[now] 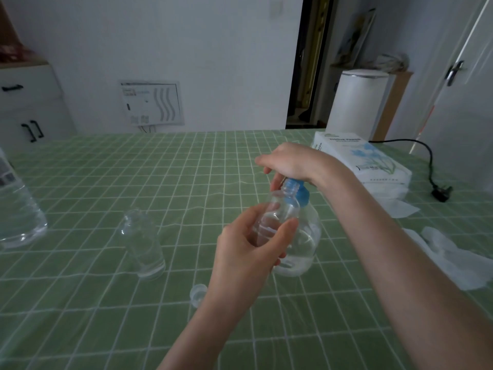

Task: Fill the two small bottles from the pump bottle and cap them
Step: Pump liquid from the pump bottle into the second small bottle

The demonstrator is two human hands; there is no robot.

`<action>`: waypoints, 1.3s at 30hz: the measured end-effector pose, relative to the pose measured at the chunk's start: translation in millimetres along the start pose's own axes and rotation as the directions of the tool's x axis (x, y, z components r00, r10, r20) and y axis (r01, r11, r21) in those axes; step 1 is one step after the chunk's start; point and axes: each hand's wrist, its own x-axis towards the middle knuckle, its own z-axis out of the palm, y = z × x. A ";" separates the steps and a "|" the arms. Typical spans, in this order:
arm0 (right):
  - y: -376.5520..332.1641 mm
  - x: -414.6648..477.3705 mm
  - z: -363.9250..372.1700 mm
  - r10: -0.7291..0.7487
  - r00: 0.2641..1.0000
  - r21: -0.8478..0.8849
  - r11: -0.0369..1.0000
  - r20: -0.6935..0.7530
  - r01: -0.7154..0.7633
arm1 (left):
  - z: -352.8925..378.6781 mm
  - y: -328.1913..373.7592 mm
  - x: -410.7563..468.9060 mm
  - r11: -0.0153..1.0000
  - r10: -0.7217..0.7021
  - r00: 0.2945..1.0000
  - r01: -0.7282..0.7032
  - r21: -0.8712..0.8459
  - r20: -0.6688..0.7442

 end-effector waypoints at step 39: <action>6.9 -2.2 6.2 0.016 0.997 0.027 0.999 0.082 -0.019 | -0.6 -1.0 -1.9 1.000 -0.001 1.000 0.001 0.007 -0.004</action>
